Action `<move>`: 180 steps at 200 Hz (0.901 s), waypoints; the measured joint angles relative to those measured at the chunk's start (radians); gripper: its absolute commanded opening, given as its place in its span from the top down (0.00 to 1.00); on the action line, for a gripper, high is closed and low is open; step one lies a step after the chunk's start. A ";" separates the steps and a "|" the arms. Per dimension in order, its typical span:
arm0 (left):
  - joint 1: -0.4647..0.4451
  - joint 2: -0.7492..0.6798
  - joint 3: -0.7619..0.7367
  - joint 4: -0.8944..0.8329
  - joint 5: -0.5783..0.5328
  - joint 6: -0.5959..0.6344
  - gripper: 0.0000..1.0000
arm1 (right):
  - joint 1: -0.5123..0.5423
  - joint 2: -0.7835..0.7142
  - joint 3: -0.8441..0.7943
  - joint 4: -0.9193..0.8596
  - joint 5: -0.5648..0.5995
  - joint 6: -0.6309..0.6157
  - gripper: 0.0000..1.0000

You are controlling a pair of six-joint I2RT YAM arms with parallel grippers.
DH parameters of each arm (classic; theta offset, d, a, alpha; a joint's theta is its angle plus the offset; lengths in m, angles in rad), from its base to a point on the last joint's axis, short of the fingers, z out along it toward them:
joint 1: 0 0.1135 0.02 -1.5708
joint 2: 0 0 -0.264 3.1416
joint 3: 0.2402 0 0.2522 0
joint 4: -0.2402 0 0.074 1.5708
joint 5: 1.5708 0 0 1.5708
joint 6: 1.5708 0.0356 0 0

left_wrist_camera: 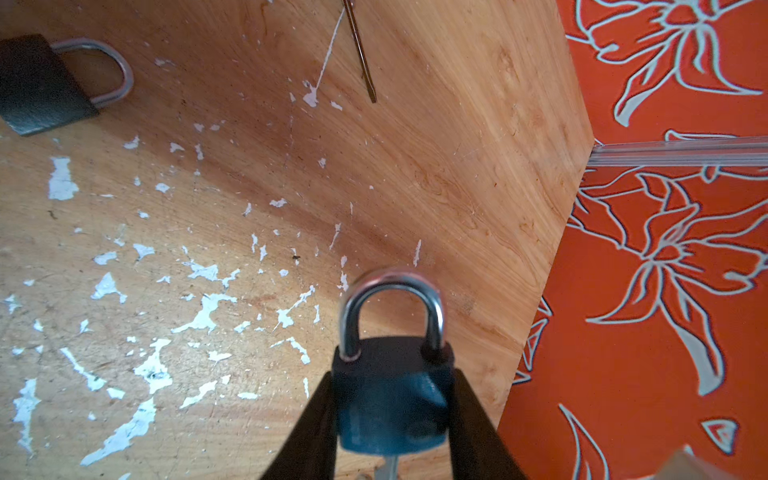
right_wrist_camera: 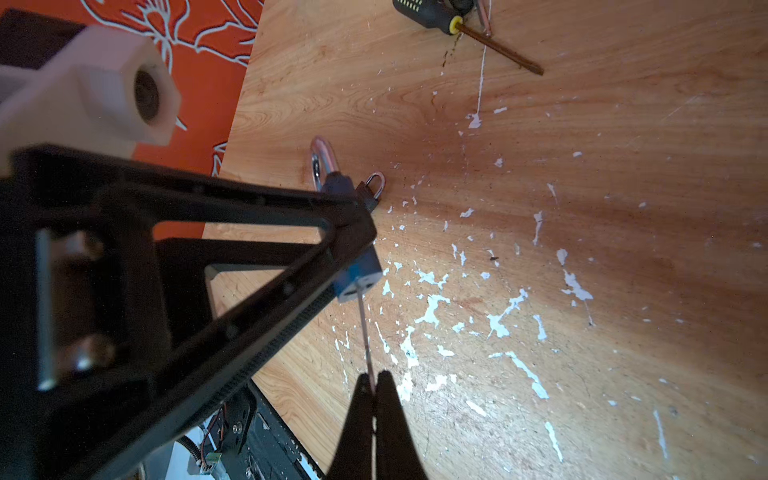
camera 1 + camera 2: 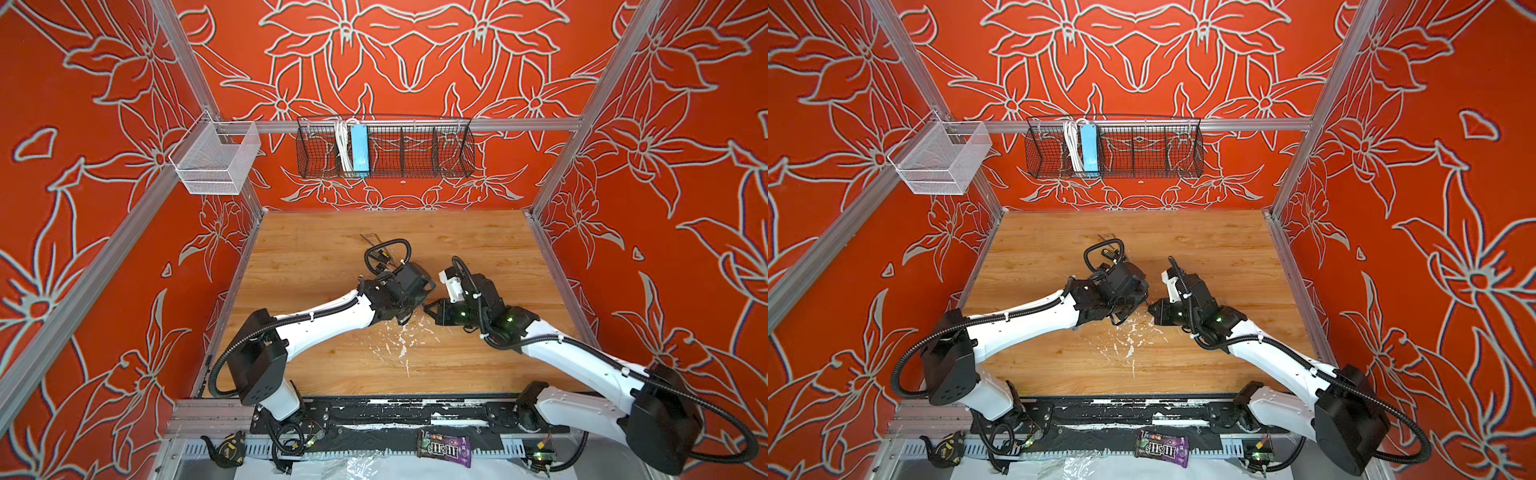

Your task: Unlock with the key

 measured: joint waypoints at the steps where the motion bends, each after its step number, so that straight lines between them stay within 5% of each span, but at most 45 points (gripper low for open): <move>1: 0.000 0.000 0.000 0.001 0.001 0.000 1.00 | 0.000 0.000 0.000 0.000 0.000 0.000 1.00; 180: -0.008 0.009 0.079 -0.081 -0.045 0.042 1.00 | 0.003 0.006 0.093 -0.105 0.023 0.038 1.00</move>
